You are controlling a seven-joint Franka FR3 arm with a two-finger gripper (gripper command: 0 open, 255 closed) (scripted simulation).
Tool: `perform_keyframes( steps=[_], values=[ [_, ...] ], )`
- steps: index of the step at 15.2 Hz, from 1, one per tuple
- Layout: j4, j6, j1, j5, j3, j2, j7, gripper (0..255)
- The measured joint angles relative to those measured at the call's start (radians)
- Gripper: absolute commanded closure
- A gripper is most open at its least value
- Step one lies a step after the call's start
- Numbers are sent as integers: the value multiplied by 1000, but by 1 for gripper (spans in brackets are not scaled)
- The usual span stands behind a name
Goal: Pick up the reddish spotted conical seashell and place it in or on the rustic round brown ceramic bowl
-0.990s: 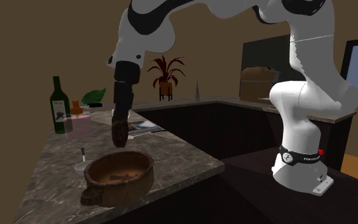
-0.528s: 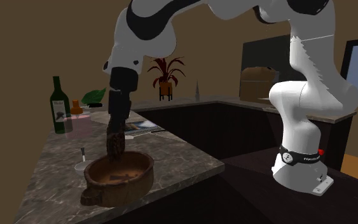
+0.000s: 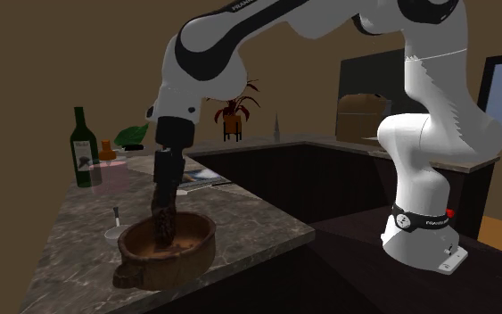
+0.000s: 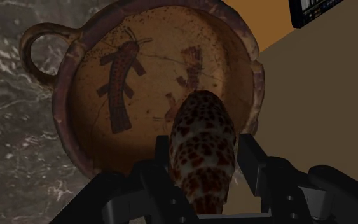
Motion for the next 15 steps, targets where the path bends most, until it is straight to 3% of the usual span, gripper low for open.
perform_keyframes(
  steps=[11, 12, 15],
  values=[
    [-15, 43, -8, 37, 12, 38, -36, 255],
    [-16, 43, -8, 37, 12, 38, -36, 0],
    [-16, 43, -8, 37, 12, 37, -36, 0]
  ],
)
